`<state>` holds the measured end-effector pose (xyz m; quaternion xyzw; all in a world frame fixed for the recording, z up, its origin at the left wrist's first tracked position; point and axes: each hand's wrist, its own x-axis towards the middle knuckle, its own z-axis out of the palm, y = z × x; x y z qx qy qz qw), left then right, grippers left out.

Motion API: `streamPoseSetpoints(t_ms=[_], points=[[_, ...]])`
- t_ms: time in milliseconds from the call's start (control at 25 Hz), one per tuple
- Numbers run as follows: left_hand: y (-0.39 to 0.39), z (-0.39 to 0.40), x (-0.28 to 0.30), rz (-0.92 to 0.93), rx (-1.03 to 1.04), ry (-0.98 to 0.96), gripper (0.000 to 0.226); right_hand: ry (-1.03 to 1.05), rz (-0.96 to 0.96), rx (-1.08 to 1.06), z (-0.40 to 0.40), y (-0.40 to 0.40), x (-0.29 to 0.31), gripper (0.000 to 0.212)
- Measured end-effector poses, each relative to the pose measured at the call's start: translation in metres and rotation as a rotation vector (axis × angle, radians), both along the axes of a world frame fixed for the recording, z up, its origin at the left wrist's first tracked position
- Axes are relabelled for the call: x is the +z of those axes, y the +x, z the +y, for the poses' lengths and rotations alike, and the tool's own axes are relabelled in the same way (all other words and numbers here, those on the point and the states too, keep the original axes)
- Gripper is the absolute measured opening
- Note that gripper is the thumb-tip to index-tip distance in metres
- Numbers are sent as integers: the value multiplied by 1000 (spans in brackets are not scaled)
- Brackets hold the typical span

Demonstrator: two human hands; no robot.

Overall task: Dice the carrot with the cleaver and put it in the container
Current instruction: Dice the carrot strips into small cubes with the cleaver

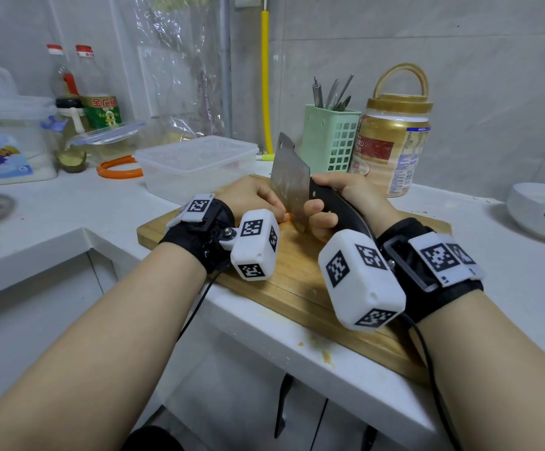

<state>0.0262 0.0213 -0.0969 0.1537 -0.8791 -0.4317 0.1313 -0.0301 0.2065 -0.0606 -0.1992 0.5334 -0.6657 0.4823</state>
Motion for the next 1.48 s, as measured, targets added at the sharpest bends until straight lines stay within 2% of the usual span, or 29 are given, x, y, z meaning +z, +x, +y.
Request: streamPoseSetpoints(t_ms=[160,320,520,640,720,920,1200,1480], points=[[2,1,1,0,-22,10,9,55,54,13,-4,0,0,19],[4,2,3,-20,-20,7,12,52,7,5,-4,-1,1,17],[3,4,7,-58,-2,6,10,67,43,-7,-7,-2,-1,21],[3,3,6,-45,0,10,12,39,-10,-15,-2,-2,0,19],[3,2,5,-31,8,1,16,22,-44,-27,2,-3,1,24],[2,2,4,-16,24,5,8,0,-58,-35,4,-3,0,25],[2,2,3,-4,21,-21,8,-73,-17,-49,6,1,1,28],[0,0,2,-10,28,-24,8,-52,3,-18,5,2,1,29]])
